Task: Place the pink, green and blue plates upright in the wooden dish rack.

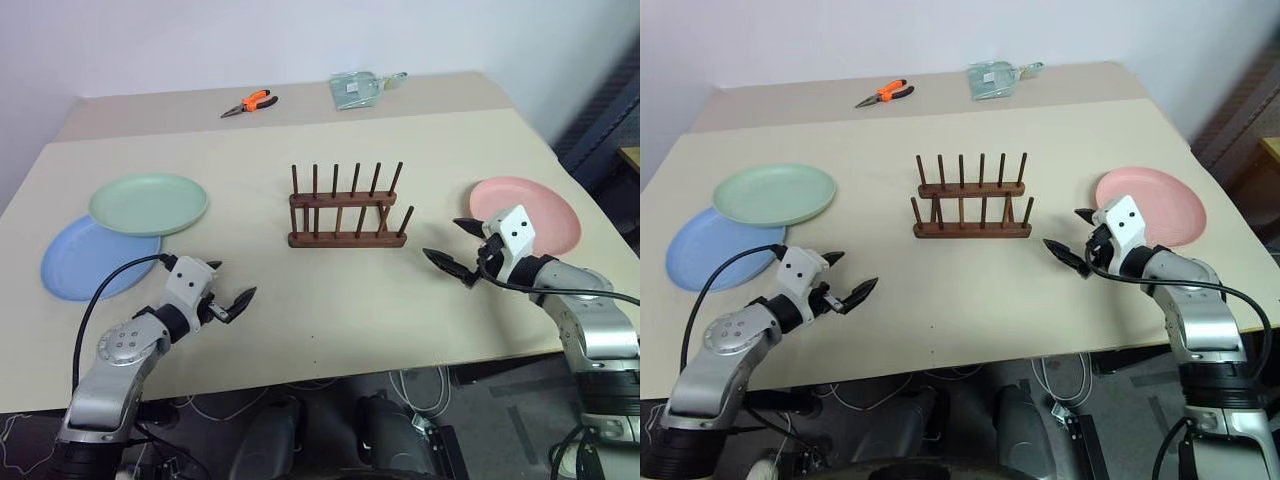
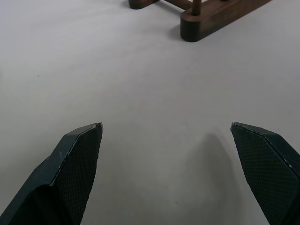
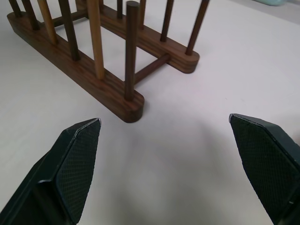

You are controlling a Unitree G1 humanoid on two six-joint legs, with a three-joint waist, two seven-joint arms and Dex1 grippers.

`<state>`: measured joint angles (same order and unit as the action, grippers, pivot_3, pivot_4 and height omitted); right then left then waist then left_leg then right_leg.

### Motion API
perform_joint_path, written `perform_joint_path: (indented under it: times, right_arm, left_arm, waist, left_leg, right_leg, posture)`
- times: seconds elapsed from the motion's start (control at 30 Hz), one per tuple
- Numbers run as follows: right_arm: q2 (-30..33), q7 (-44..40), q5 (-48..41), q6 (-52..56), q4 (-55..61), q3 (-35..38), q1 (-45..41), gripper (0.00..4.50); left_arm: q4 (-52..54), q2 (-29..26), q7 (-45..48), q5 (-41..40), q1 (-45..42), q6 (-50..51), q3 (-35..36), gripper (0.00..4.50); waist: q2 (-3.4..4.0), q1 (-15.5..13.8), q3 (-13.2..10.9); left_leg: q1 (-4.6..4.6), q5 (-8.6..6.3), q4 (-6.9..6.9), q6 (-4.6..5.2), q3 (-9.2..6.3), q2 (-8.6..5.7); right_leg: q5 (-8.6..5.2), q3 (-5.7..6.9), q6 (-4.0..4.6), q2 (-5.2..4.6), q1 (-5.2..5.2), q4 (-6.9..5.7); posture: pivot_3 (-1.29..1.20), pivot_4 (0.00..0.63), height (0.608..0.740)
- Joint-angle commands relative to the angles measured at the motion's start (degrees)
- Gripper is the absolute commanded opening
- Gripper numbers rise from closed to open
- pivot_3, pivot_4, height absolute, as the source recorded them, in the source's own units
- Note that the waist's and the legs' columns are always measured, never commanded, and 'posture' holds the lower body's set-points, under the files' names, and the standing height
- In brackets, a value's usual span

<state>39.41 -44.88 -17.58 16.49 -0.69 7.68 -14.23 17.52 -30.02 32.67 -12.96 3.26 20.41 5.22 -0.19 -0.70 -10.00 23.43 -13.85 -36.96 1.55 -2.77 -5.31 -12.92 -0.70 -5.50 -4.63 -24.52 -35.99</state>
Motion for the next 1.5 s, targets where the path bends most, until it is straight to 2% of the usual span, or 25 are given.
perform_joint_path:
  times: [0.03,0.3,0.47,0.63,0.8,0.9,1.1,1.4,1.5]
  right_arm:
    - [-0.74,0.78,0.74,-1.31,0.47,-0.07,-1.80,4.50]
    - [-1.08,-0.92,-0.66,1.52,1.24,-1.34,-1.75,4.50]
    - [-3.12,2.74,0.13,3.34,7.44,-1.45,1.55,4.50]
    - [-3.95,6.14,0.53,4.76,13.81,-0.48,6.65,4.50]
    - [-4.66,9.49,0.61,6.17,19.42,0.65,11.81,4.50]
    - [-4.78,11.05,0.84,6.55,22.01,1.64,15.13,4.50]
    - [-4.10,11.87,0.79,6.92,23.23,2.21,17.17,4.50]
    - [-0.51,9.28,1.34,5.69,19.46,5.07,18.77,4.50]
    - [0.40,8.56,1.67,4.96,18.30,6.30,20.23,4.50]
  left_arm:
    - [-0.12,0.41,-0.49,0.82,-1.30,-2.05,-0.31,4.48]
    - [-2.47,1.41,1.54,-0.76,-4.48,-1.57,-1.34,4.48]
    - [-19.85,1.70,10.23,2.42,-20.97,-5.24,-9.42,4.48]
    - [-39.12,5.09,16.67,5.07,-34.52,-11.00,-14.23,4.48]
    - [-52.75,8.12,21.00,7.54,-42.06,-16.57,-16.66,4.48]
    - [-59.55,10.39,21.57,9.60,-45.39,-20.15,-17.70,3.68]
    - [-58.25,11.47,25.74,8.62,-44.00,-22.50,-17.14,0.84]
    - [-32.86,8.93,33.61,4.82,-32.93,-16.15,-19.51,0.76]
    - [-28.83,7.91,34.73,4.69,-31.01,-14.14,-20.32,0.76]
  waist:
    - [0.00,-0.02,0.00]
    - [0.00,-0.04,0.00]
    - [-0.02,-0.89,0.00]
    - [-0.03,-0.96,-0.01]
    - [-0.03,-1.47,0.00]
    - [-0.08,-1.71,0.03]
    - [-0.09,-1.31,0.04]
    - [-0.08,-1.55,0.05]
    - [-0.07,-1.52,0.04]
  left_leg:
    - [0.00,0.00,0.00,0.00,0.00,0.00]
    - [0.00,-0.01,-0.01,0.02,0.00,0.00]
    - [0.01,-0.01,-0.12,0.02,-0.08,-0.01]
    - [0.04,-0.11,-0.09,0.05,-0.01,-0.06]
    - [0.05,-0.12,-0.14,0.05,-0.01,-0.05]
    - [0.05,-0.13,-0.18,0.07,-0.03,-0.06]
    - [0.04,-0.14,-0.21,0.10,-0.02,-0.05]
    - [0.04,-0.15,-0.19,0.10,-0.02,-0.04]
    - [0.04,-0.15,-0.20,0.11,-0.02,-0.04]
  right_leg:
    - [0.00,0.00,0.00,0.00,0.00,0.01]
    - [0.02,0.00,-0.03,0.00,0.00,0.01]
    - [0.05,0.13,-0.09,0.02,0.07,-0.01]
    - [0.10,0.06,-0.19,0.01,0.01,0.06]
    - [0.10,0.04,-0.20,0.03,0.02,0.05]
    - [0.10,0.09,-0.20,0.01,0.07,0.06]
    - [0.10,0.06,-0.21,0.03,0.08,0.05]
    - [0.09,0.04,-0.20,0.01,0.08,0.07]
    - [0.08,0.04,-0.19,0.00,0.09,0.07]
  posture:
    - [0.00,0.150,0.740]
    - [0.00,0.150,0.740]
    - [0.00,0.150,0.740]
    - [0.00,0.150,0.740]
    - [0.00,0.150,0.740]
    - [0.00,0.150,0.740]
    - [0.00,0.150,0.740]
    - [0.00,0.150,0.740]
    - [0.00,0.150,0.740]
